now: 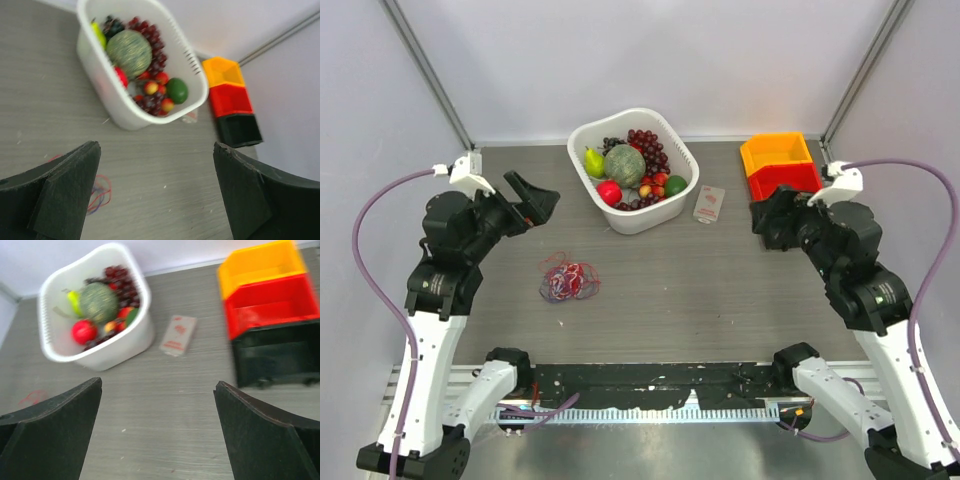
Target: Untangle the cables
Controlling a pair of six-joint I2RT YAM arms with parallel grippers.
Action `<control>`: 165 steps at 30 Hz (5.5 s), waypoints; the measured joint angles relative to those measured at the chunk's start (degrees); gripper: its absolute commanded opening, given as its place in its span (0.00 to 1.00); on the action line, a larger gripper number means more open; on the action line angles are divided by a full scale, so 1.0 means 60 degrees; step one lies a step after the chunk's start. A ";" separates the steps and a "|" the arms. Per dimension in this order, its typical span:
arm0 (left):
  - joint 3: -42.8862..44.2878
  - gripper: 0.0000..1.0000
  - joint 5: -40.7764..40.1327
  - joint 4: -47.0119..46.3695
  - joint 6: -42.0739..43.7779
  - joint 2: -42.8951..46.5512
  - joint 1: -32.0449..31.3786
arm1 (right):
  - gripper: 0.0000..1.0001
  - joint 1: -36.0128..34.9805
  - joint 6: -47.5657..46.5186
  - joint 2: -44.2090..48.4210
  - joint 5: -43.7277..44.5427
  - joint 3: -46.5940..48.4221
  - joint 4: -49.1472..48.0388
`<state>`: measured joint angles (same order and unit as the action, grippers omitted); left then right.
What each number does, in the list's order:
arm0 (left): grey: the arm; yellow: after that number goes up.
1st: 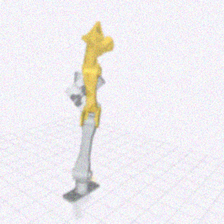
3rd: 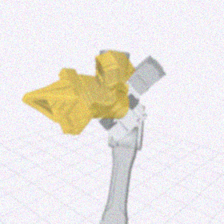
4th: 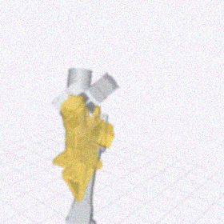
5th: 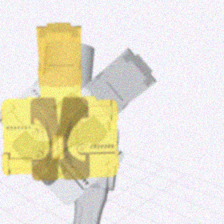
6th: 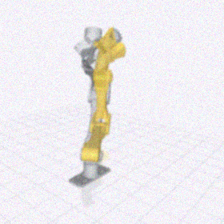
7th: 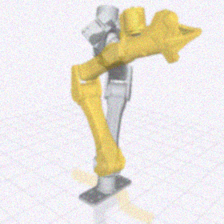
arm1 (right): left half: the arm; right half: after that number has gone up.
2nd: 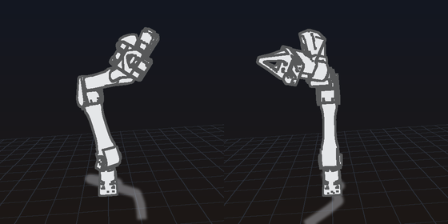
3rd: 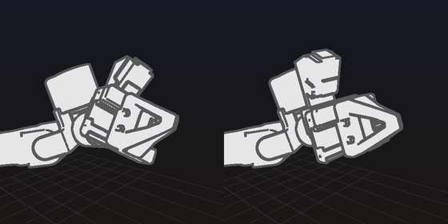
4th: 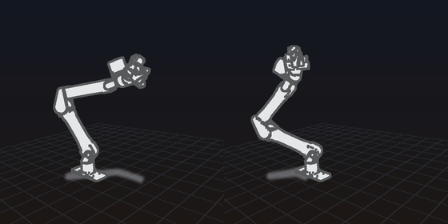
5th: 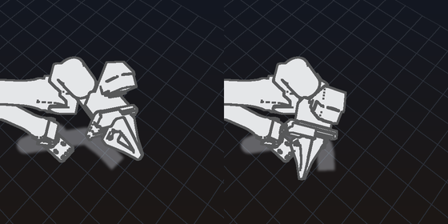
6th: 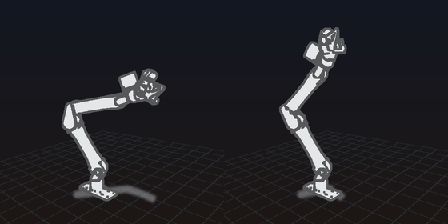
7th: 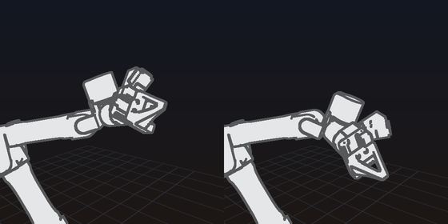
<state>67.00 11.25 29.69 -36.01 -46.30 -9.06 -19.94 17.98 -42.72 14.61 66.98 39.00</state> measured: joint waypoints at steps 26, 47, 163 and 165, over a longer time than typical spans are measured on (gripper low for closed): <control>-0.2273 0.77 0.0816 0.4524 -0.0903 -0.0007 -0.0018 | 0.39 -0.5708 0.2860 -0.7770 -0.3432 -0.2681 -0.7366; -0.3020 0.91 -0.1016 0.4583 -0.0353 -0.2069 -0.0627 | 0.40 -0.6543 0.2765 -1.1588 -0.0889 0.0532 -0.6918; -0.2339 0.70 0.2116 -0.2448 0.2838 -0.3016 -0.3942 | 0.01 -0.7224 -0.1173 -0.4146 0.3289 0.8754 -0.0590; -0.2208 0.44 0.1989 -0.2455 0.2998 -0.3399 -0.3974 | 0.01 -0.7224 -0.1129 -0.4084 0.3268 0.8710 -0.0605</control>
<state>53.76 23.18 14.96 -18.02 -66.70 -32.91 -63.29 11.20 -67.22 34.22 119.24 35.38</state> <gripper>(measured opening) 0.758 0.028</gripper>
